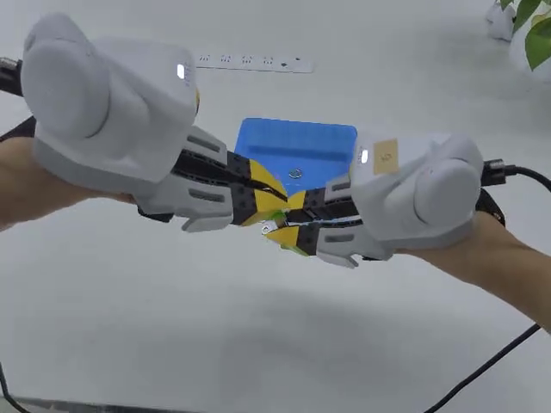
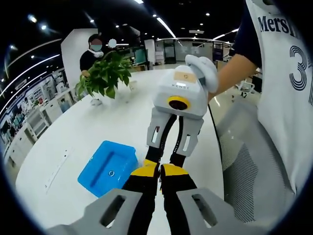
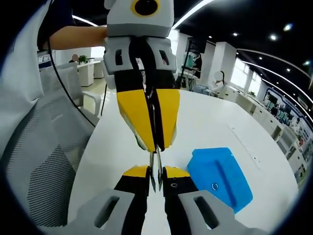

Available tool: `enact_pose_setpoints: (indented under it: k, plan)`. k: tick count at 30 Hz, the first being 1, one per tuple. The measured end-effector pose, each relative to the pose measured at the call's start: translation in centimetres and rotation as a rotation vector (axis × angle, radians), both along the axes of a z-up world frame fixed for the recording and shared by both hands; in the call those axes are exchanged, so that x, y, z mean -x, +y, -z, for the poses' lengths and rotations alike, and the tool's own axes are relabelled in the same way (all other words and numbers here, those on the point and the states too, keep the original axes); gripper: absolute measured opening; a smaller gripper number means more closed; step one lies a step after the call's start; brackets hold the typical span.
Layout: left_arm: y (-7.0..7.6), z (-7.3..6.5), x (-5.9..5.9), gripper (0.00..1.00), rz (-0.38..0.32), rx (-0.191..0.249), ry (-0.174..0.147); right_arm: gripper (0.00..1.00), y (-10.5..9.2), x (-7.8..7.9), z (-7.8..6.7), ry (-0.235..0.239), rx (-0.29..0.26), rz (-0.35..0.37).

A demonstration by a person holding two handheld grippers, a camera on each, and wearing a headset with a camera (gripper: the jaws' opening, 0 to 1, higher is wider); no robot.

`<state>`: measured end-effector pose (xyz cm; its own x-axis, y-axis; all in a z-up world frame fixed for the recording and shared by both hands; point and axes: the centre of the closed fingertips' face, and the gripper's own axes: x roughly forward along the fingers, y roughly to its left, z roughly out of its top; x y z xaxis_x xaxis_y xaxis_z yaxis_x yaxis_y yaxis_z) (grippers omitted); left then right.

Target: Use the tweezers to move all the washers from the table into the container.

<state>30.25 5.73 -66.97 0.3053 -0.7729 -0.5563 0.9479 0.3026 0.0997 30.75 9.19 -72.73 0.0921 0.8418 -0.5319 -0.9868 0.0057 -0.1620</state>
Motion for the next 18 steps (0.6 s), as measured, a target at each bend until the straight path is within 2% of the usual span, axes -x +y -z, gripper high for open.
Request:
enact_pose_setpoints:
  k: [2, 5, 11, 16, 18]
  plan:
    - [0.1, 0.2, 0.2, 0.06, -0.007, 0.012, 0.012, 0.11, 0.1, 0.2, 0.3, 0.013, -0.009, -0.003]
    - [0.3, 1.0, 0.3, 0.06, -0.007, -0.014, 0.025, 0.11, 0.2, 0.3, 1.1, 0.022, -0.003, -0.007]
    - [-0.2, 1.6, -0.1, 0.06, -0.002, -0.007, 0.047, 0.11, 0.3, 0.1, 1.8, 0.045, -0.018, -0.002]
    - [-0.5, 2.0, -0.8, 0.06, 0.004, -0.009, 0.043, 0.11, 0.1, -0.6, 2.2, 0.050, -0.021, 0.004]
    - [-0.5, 2.0, -1.1, 0.06, 0.011, -0.009, 0.028, 0.11, 0.0, -1.0, 2.1, 0.046, -0.029, 0.010]
